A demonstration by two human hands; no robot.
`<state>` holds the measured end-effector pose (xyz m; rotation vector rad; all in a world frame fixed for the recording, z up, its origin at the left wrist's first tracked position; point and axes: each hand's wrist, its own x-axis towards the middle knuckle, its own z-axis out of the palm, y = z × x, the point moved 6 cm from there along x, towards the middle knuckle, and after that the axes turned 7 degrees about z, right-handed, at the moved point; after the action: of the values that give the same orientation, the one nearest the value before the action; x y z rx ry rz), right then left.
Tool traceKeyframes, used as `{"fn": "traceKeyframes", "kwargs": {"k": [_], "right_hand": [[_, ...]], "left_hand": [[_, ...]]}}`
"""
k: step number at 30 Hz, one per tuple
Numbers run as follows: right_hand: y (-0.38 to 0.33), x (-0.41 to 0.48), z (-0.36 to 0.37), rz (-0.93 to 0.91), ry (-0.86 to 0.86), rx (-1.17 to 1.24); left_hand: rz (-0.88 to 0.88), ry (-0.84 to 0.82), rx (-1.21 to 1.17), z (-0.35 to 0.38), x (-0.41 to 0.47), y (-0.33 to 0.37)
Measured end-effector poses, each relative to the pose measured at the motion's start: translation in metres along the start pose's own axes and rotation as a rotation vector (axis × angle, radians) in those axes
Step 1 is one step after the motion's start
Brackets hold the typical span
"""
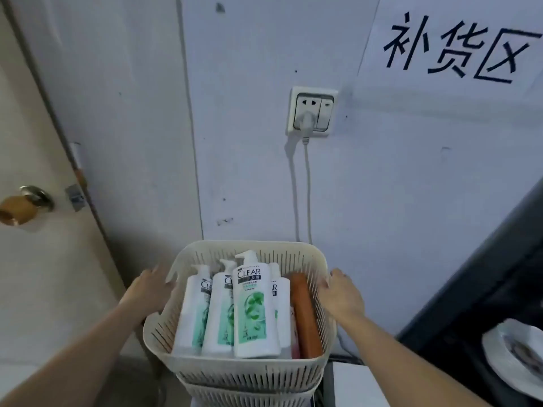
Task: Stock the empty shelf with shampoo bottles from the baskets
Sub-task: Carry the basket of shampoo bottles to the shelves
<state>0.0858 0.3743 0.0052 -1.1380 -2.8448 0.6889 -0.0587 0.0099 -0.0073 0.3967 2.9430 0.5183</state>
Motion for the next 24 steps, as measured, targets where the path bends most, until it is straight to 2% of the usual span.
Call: {"fn": "traceKeyframes", "kwargs": {"k": [3, 7, 12, 17, 24], "right_hand": [[0.005, 0.005, 0.010, 0.055, -0.011, 0.119], [0.016, 0.008, 0.028, 0.217, -0.088, 0.439], [0.021, 0.003, 0.030, 0.458, -0.175, 0.694], [0.024, -0.010, 0.023, 0.534, -0.183, 0.780], [0.039, -0.044, -0.004, 0.582, -0.133, 0.934]], "left_hand": [[-0.013, -0.027, -0.073, 0.012, 0.014, -0.008], [-0.157, 0.039, -0.487, 0.030, 0.020, -0.017], [-0.308, -0.076, -0.882, 0.038, 0.015, -0.008], [-0.345, -0.043, -0.957, 0.033, 0.008, -0.003], [-0.298, -0.051, -1.052, 0.011, 0.003, 0.015]]}}
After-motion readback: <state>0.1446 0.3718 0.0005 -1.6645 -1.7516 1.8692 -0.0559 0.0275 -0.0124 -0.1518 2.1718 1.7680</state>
